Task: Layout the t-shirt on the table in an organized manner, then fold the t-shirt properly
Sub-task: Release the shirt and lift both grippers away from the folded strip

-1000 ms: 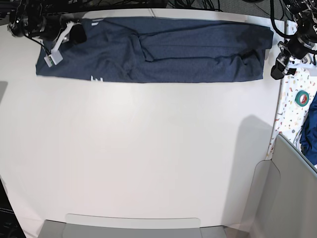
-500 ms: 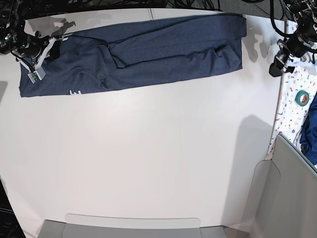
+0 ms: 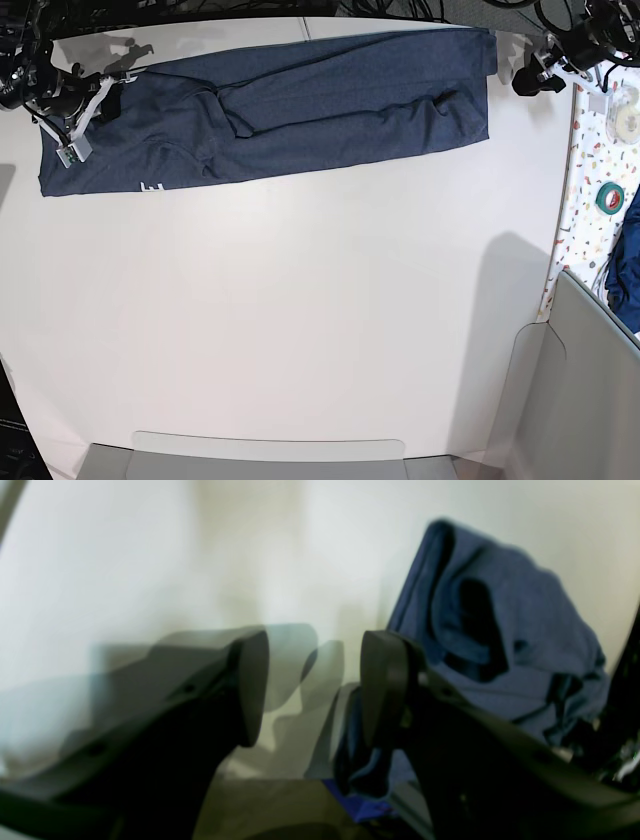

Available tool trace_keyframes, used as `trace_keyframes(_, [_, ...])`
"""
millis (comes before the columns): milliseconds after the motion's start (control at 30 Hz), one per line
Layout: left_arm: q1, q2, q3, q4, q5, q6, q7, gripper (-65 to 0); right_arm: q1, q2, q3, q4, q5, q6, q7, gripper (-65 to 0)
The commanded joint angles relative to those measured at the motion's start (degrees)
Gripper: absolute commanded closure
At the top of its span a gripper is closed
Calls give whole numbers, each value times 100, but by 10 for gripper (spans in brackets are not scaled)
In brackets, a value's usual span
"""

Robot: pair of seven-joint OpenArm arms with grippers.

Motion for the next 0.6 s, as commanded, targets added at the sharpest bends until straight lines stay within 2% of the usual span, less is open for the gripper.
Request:
trace_keyframes(0, [77,-94,-32,-8,-29,-50,-3,-297,-30,32,-12,-34,-298,-103,-219,-2])
trace_keyframes(133, [164,-59,-23,-78,-38,-67,-3,-297,5,32,-12,-34,-298,-103,-219,-2])
trace_keyframes(367, [147,231,847,-52,-38,-67,-30,-297,5,-12,-21,-34,-289,-94,-219,-2])
trace_keyframes(567, [120,248,1190,-52,-38,-67,-38,-297,-4,-91,-21,-25,-289,-94,-237,-2])
